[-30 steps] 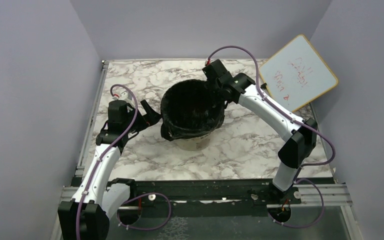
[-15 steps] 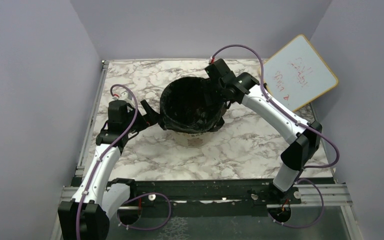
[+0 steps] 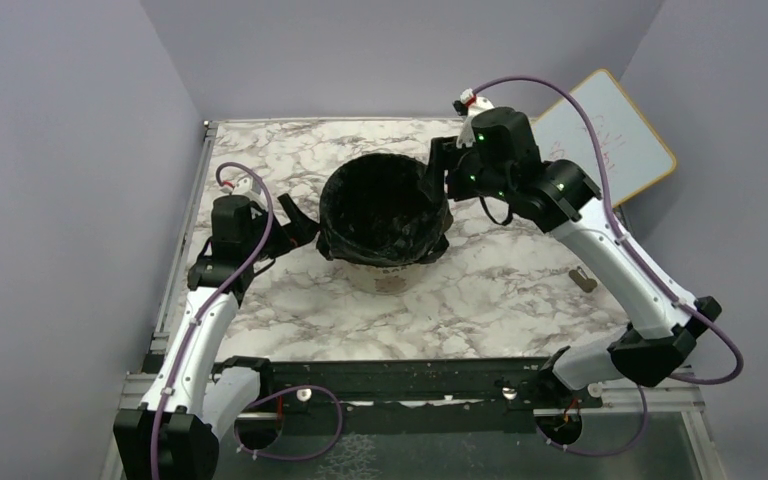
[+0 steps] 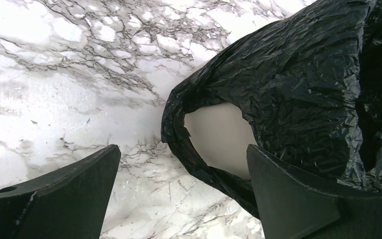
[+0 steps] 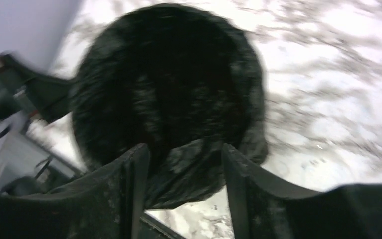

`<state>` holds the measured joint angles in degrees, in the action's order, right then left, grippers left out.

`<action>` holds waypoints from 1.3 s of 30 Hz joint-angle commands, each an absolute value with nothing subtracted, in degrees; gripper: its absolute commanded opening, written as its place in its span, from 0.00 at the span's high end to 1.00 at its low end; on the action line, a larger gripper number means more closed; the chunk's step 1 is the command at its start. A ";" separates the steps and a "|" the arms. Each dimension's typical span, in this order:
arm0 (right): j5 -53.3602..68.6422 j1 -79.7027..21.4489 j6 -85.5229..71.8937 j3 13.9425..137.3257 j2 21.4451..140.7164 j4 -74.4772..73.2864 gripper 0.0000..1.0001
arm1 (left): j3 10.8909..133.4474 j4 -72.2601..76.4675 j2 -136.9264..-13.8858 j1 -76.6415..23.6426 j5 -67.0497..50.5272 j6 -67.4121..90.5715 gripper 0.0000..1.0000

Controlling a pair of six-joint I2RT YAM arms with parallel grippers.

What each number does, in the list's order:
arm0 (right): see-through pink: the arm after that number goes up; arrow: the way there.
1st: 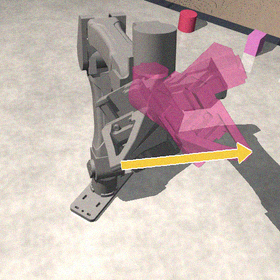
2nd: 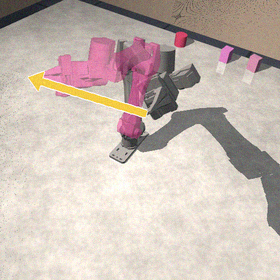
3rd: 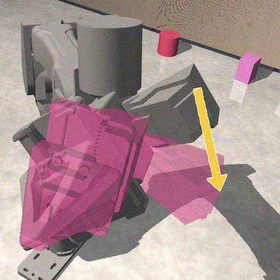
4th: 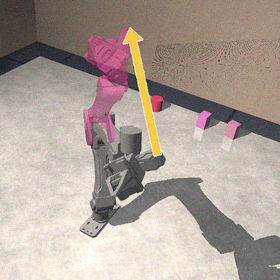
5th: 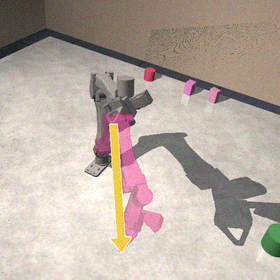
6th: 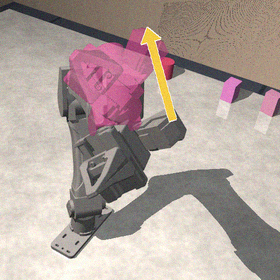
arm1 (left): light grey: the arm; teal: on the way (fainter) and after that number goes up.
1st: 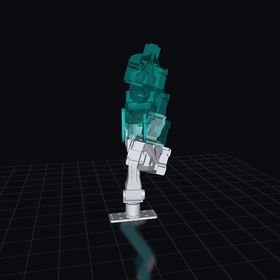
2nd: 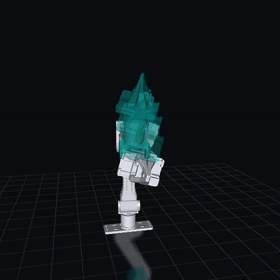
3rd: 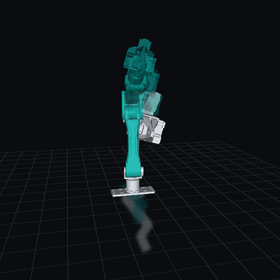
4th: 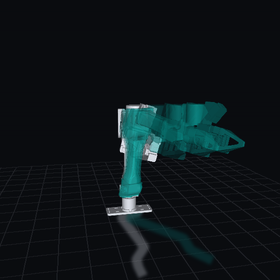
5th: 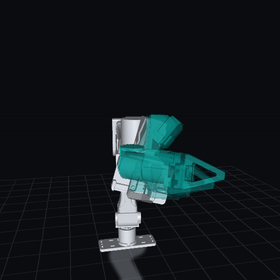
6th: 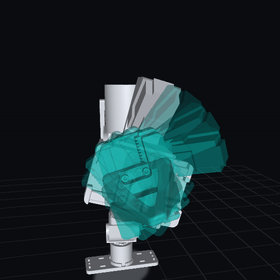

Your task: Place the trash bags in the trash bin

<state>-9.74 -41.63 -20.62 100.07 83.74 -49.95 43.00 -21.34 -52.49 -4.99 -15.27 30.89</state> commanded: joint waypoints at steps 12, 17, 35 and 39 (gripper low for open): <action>33.25 -44.13 -4.76 92.54 86.51 -44.16 0.19 | 44.63 -22.59 -52.48 -5.05 -15.47 28.97 0.01; 30.09 -44.98 5.11 88.80 87.86 -44.93 0.19 | 45.08 -22.58 -53.20 -5.01 -15.45 28.74 0.01; 31.71 -46.85 28.36 82.53 83.09 -43.03 0.52 | 45.06 -22.76 -52.85 -5.01 -16.17 28.50 0.01; 31.80 -46.85 31.57 84.22 84.03 -45.74 0.66 | 44.66 -22.76 -52.88 -5.01 -16.34 28.48 0.01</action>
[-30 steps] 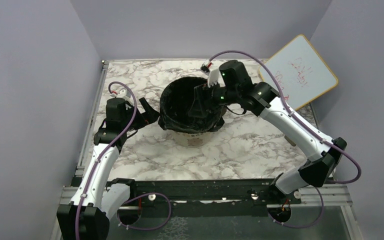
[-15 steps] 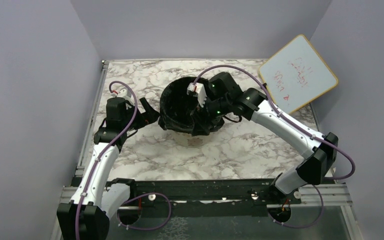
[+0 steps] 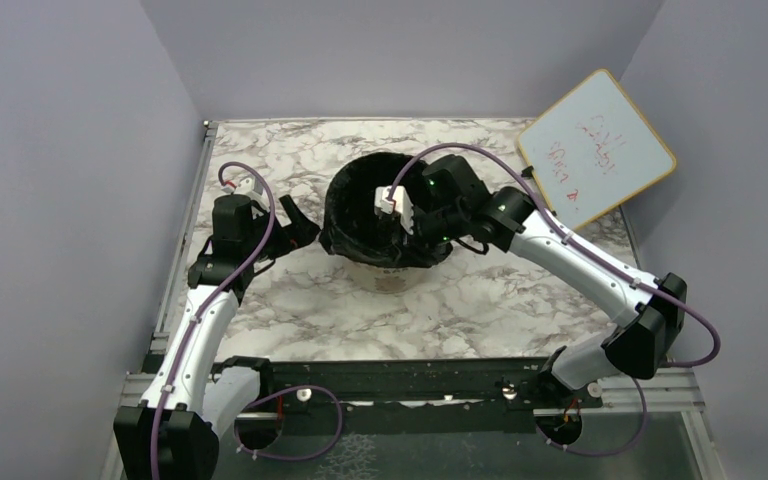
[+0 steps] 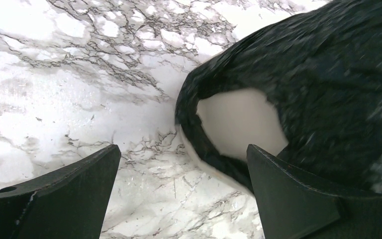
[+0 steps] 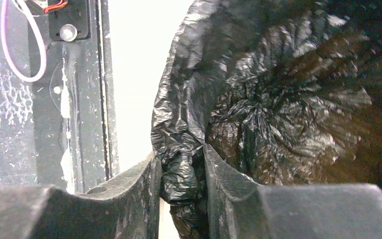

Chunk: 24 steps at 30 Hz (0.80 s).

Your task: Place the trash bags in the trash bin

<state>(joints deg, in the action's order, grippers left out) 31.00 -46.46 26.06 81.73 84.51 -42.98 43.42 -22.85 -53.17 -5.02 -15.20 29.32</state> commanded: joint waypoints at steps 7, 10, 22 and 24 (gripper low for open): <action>31.54 -46.84 36.45 88.01 86.72 -50.33 0.93 | 44.78 -22.90 -53.05 -5.01 -16.60 28.20 0.01; 31.68 -46.85 38.72 88.84 86.38 -51.37 0.97 | 45.14 -23.32 -52.98 -5.01 -16.61 27.79 0.01; 35.56 -46.83 57.16 93.54 87.05 -64.48 0.99 | 45.65 -23.38 -53.21 -5.01 -16.51 27.94 0.01; 35.08 -46.83 58.64 93.76 86.91 -64.73 0.99 | 45.59 -23.37 -53.14 -5.01 -16.42 27.87 0.01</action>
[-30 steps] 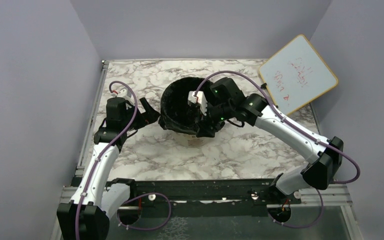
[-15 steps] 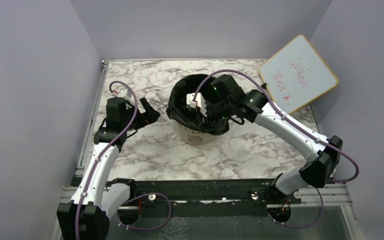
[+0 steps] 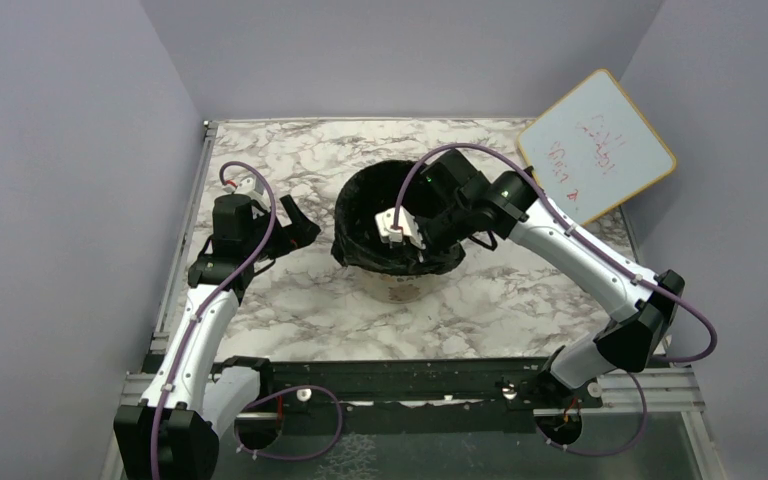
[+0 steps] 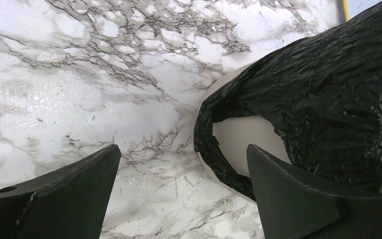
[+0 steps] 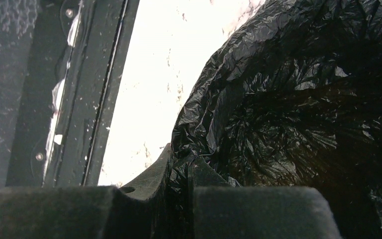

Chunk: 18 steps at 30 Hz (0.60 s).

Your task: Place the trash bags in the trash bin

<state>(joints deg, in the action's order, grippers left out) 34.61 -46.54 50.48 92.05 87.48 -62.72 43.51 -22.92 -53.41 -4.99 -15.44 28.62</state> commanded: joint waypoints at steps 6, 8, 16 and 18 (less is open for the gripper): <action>35.08 -46.84 57.78 90.70 83.15 -57.68 0.88 | 45.51 -23.44 -53.13 -5.04 -16.25 27.95 0.01; 34.82 -46.83 57.19 87.91 80.64 -53.47 0.72 | 45.44 -23.54 -53.03 -5.01 -16.22 27.88 0.01; 33.06 -46.85 54.01 83.13 72.67 -42.36 0.39 | 46.22 -23.55 -53.83 -5.04 -16.00 27.73 0.01; 31.83 -46.85 52.26 82.73 70.63 -39.76 0.38 | 46.28 -23.55 -53.79 -5.03 -15.90 27.69 0.01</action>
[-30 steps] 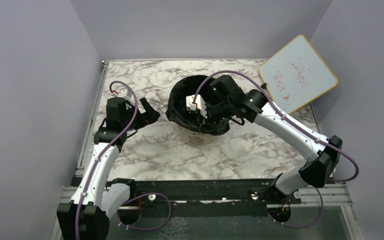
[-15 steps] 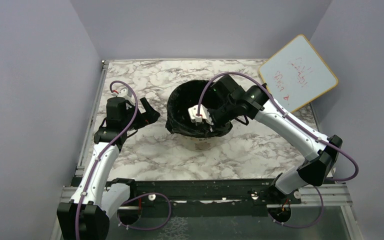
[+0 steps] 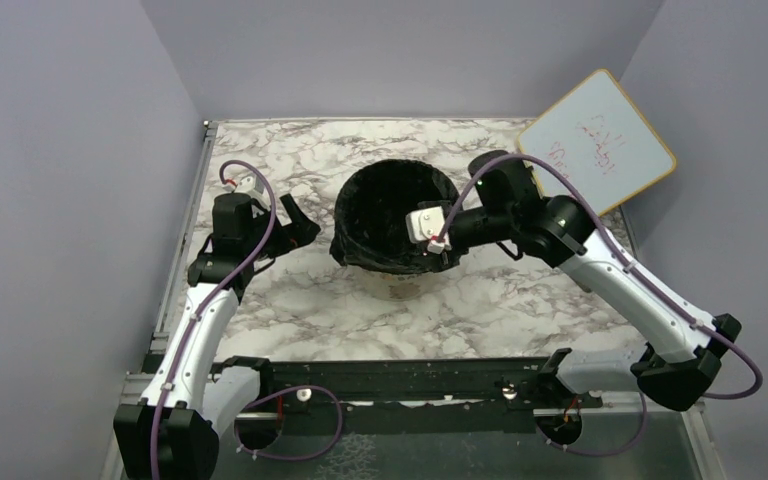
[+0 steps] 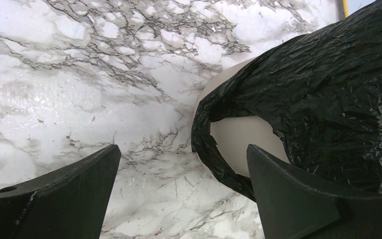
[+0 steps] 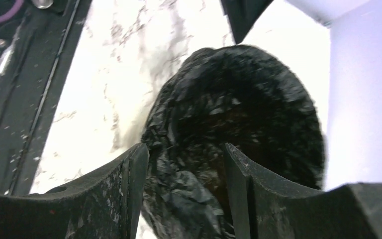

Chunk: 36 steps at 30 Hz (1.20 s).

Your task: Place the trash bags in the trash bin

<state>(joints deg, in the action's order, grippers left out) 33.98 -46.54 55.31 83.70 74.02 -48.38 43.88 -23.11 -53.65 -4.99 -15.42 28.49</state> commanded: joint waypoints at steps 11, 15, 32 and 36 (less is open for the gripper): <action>-42.53 -46.21 3.84 62.38 57.31 13.75 0.24 | 46.49 -23.91 -52.80 -5.01 -15.77 27.77 0.01; -51.47 -44.58 -7.08 62.57 54.74 9.88 0.24 | 46.02 -23.99 -51.77 -5.05 -16.23 27.77 0.01; -46.80 -44.56 -26.92 63.92 53.91 1.98 0.00 | 44.49 -23.99 -49.97 -5.02 -16.17 27.82 0.01; -48.47 -44.57 -27.17 65.76 55.21 0.15 0.00 | 44.49 -24.44 -49.88 -5.01 -15.40 27.48 0.01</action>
<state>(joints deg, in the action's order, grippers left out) -47.24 -44.53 -24.60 63.18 54.70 2.55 44.51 -23.73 -51.07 -4.99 -15.42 28.36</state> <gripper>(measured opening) 0.998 0.987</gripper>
